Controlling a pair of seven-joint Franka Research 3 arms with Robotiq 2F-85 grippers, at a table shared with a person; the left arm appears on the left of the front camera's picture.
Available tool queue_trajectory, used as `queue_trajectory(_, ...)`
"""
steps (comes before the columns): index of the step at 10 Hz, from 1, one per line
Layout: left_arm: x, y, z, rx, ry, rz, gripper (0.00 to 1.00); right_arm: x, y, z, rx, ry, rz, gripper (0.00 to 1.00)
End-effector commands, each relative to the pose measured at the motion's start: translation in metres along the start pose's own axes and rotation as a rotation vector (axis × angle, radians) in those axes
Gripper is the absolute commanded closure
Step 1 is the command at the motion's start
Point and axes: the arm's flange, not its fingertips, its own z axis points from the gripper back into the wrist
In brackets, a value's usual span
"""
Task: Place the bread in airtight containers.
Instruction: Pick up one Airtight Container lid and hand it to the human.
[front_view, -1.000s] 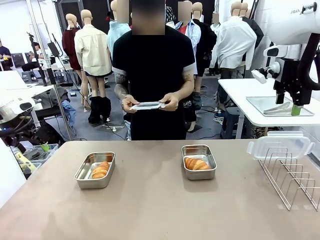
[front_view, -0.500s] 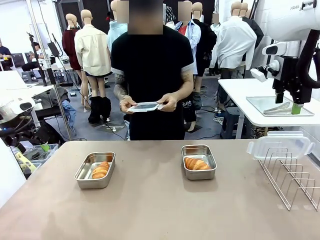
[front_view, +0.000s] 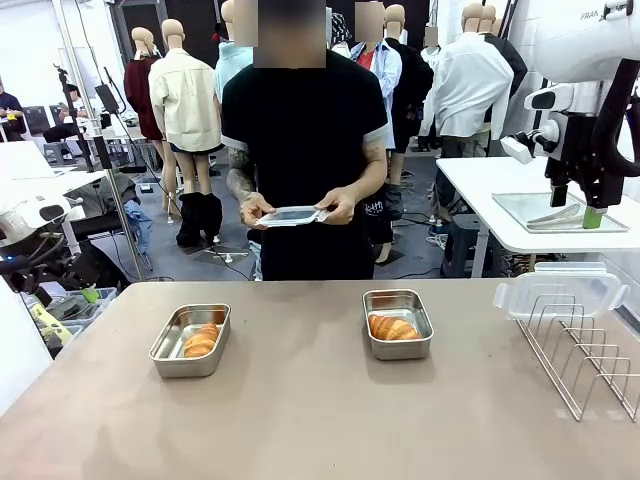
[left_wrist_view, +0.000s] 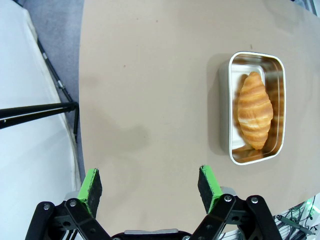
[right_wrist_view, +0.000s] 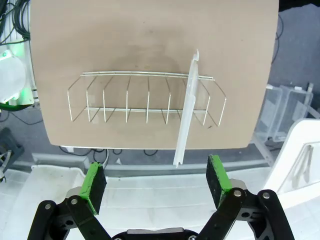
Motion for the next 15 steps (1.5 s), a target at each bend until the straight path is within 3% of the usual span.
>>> queue_trajectory(1,-0.0019,0.0006,0.0007,0.014,-0.002,0.012,0.00,-0.0008,-0.0004,0.0026,0.008,0.001,0.020,0.00)
queue_trajectory(15,-0.0019,0.0006,0.0007,0.014,-0.002,0.012,0.00,-0.0008,-0.0004,0.0026,0.008,0.001,0.020,0.00)
